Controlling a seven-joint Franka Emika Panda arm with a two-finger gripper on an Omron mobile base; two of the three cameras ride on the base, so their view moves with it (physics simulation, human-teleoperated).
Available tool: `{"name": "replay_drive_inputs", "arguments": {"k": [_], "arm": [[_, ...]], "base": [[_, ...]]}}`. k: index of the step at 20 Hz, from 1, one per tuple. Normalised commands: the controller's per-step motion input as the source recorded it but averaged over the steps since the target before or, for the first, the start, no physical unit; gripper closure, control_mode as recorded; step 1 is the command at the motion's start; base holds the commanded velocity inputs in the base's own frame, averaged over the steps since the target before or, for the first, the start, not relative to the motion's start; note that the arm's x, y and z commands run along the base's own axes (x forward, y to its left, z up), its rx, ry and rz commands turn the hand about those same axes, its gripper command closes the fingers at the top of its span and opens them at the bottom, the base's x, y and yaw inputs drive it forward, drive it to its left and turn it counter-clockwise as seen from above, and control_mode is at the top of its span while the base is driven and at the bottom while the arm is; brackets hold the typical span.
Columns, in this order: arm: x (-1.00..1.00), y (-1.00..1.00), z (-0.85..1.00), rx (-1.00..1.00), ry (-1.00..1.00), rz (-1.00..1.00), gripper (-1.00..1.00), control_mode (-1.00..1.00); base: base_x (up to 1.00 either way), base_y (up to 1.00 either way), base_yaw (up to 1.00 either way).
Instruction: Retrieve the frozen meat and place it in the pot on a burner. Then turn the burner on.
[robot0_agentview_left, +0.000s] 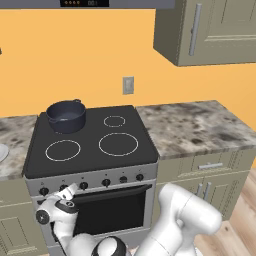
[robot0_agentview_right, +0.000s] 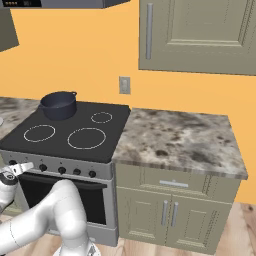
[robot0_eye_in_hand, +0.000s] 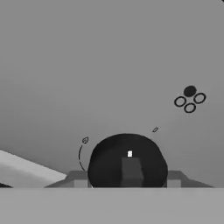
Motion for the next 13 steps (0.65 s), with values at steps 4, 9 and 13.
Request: {"name": "replay_drive_inputs", "arguments": {"k": [4,9,13], "arm": [[0.00,0.39,-0.15,-0.55,0.01,0.00,1.00,-1.00],[0.00,0.23,0.00,-0.29,0.00,0.00,1.00,-1.00],[0.00,0.13,0.00,-0.21,0.00,0.00,1.00,-1.00]], "base": [[0.00,0.00,0.00],[0.00,0.00,0.00],[0.00,0.00,0.00]]}}
